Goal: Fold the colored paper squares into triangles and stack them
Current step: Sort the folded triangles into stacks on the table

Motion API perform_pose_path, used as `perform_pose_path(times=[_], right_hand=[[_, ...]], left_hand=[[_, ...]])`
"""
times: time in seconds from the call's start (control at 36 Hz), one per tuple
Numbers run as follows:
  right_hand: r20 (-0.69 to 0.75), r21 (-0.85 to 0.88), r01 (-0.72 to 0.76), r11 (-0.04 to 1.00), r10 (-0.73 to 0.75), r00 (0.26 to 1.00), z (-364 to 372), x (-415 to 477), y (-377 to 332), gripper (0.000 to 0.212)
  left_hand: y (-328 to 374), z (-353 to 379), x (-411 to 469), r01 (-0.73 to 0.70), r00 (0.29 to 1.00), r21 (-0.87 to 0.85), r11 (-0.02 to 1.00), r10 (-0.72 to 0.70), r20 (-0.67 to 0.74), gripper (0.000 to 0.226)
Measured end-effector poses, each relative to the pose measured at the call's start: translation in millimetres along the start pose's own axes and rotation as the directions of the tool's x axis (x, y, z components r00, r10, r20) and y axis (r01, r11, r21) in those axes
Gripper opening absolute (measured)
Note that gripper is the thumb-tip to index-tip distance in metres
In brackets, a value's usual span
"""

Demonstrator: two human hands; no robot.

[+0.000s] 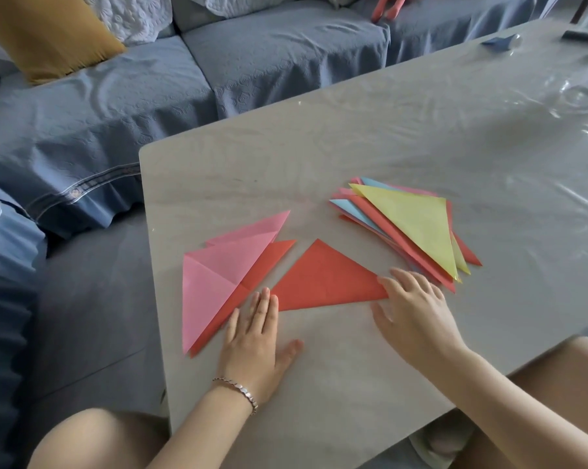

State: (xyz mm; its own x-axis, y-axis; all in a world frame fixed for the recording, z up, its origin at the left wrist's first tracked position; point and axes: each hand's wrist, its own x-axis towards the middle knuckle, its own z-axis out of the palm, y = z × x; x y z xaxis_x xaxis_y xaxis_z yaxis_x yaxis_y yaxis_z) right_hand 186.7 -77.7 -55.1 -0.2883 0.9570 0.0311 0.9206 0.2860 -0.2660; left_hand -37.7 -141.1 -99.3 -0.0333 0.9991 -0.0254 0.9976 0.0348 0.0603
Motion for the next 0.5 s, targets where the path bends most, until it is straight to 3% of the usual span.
perform_pose_path(times=[0.11, 0.19, 0.25, 0.36, 0.5], right_hand=[[0.183, -0.003, -0.013, 1.0, 0.013, 0.983, -3.1, 30.5, -18.0, 0.056], [0.31, -0.072, -0.09, 0.993, 0.108, 0.945, -0.9, 50.2, -25.9, 0.07], [0.372, -0.102, -0.127, 0.987, 0.156, 0.915, -0.8, 57.5, -30.1, 0.073], [0.414, -0.085, -0.209, 0.974, 0.225, 0.882, -4.2, 65.9, -32.0, 0.076], [0.418, 0.072, -0.32, 0.945, 0.263, 0.87, -3.3, 60.8, -25.1, 0.085]], left_hand=[[-6.9, -14.5, 8.3, -0.033, 0.975, -0.164, 0.986, -0.004, -0.222, 0.045], [-24.9, -22.4, 16.6, 0.048, 0.956, -0.182, 0.982, -0.098, -0.276, 0.039], [-37.5, -22.3, 21.9, 0.155, 0.95, -0.134, 0.979, -0.185, -0.252, 0.04], [-48.7, -22.2, 27.4, 0.358, 0.93, -0.122, 0.926, -0.365, -0.037, 0.062], [-51.4, -16.2, 30.7, 0.352, 0.935, -0.1, 0.931, -0.354, -0.004, 0.053]])
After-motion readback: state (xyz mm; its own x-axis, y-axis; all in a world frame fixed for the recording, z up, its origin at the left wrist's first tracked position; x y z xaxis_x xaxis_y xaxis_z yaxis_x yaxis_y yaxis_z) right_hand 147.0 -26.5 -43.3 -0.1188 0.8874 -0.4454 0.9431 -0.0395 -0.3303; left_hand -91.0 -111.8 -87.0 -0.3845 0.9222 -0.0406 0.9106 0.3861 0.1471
